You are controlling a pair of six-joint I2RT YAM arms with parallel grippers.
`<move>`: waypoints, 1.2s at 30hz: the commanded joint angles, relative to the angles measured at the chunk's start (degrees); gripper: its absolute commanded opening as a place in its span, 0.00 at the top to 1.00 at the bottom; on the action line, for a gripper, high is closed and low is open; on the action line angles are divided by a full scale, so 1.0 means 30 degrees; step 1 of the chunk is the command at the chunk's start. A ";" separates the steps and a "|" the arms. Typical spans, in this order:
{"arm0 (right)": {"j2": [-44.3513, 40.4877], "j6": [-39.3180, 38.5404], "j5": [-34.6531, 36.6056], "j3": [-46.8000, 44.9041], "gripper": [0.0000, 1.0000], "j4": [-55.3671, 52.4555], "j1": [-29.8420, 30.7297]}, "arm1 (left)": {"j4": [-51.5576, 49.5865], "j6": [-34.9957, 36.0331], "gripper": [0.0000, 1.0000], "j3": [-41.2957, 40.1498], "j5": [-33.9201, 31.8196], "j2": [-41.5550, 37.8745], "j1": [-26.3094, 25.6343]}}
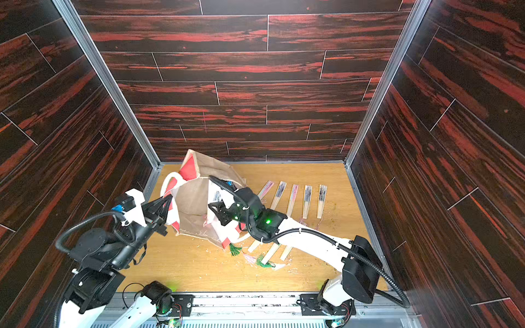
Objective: Take out the folding fans from the tote bags
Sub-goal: Pick up the folding fan from the canvas bag.
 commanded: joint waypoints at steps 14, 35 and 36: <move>0.0874 0.0691 0.1869 0.0692 0.70 -0.0109 -0.0009 | 0.1534 0.0108 1.00 0.0274 0.0888 -0.0131 -0.0013; -0.0586 0.0022 -0.1078 0.0809 0.94 0.1092 0.0643 | -0.0880 0.0579 1.00 0.2002 -0.2985 0.2251 -0.0018; -0.0633 0.0025 -0.1125 0.0807 0.94 0.1088 0.0636 | -0.0913 0.0550 1.00 0.2006 -0.3366 0.2271 -0.0018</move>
